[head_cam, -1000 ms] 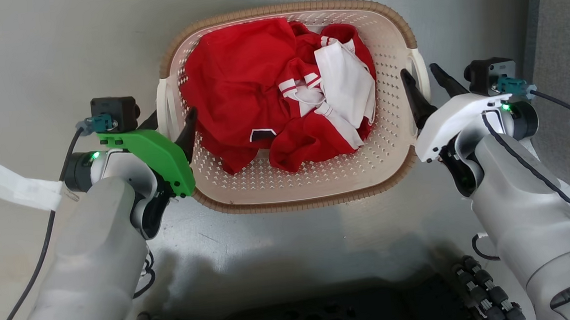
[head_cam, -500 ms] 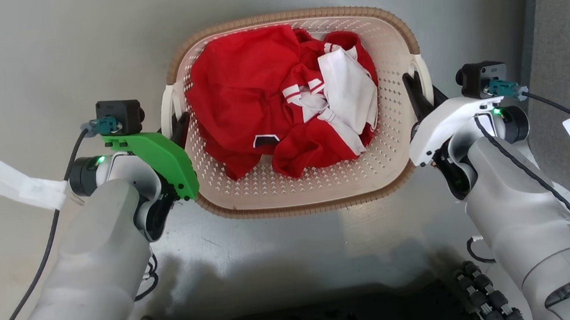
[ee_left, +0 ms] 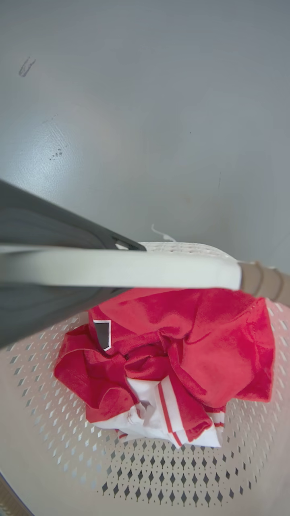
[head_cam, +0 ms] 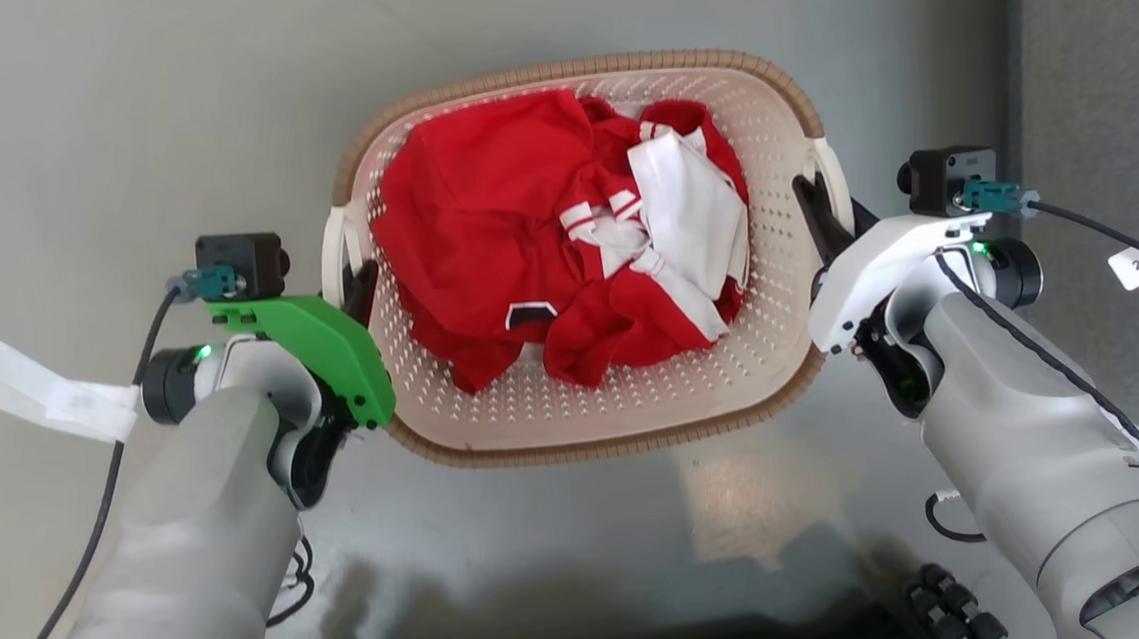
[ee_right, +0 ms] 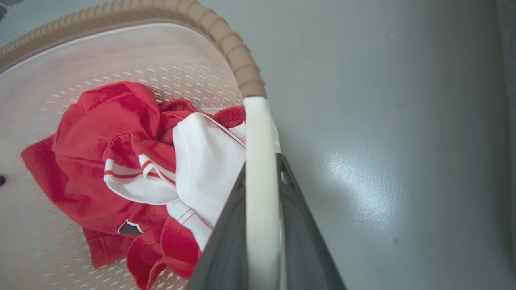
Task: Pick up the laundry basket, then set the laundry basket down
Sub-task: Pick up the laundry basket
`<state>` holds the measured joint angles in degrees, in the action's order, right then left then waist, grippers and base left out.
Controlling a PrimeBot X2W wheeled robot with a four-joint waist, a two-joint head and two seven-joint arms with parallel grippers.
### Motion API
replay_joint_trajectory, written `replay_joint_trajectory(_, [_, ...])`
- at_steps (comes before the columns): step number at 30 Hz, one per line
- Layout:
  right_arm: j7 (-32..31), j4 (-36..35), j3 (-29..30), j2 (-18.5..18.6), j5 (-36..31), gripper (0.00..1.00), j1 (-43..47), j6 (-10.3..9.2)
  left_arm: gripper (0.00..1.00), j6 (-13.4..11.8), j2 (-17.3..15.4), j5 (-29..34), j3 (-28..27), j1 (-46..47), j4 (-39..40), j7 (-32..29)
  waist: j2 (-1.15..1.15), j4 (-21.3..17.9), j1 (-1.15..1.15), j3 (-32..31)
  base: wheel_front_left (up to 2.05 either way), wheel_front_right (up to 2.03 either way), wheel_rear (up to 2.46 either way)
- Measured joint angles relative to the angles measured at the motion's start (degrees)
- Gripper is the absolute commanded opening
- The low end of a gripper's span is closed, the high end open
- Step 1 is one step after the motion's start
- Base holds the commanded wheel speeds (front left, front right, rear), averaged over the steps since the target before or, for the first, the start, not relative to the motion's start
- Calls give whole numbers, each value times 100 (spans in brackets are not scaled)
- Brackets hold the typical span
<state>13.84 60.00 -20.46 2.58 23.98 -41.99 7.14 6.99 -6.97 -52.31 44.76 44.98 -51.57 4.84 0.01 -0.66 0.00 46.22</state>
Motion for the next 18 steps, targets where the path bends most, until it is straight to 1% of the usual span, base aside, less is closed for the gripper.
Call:
replay_joint_trajectory(4, [-11,153,-145,-9,152,0,1,3,0,1,-1,-120,112,-94,-57,-33,0,-20,0,-343,0,0,0])
replay_joint_trajectory(7, [-151,245,-286,-12,339,0,13,10,0,1,-8,-327,208,-164,-121,-144,0,-38,0,-637,0,0,0])
replay_joint_trajectory(15, [-566,315,-625,-16,703,0,113,10,0,1,-89,-485,408,-316,-165,-401,0,-64,0,-1249,0,0,0])
replay_joint_trajectory(18, [-756,336,-753,-16,817,0,147,9,0,1,-107,-633,500,-403,-188,-519,0,-69,0,-1482,0,0,0])
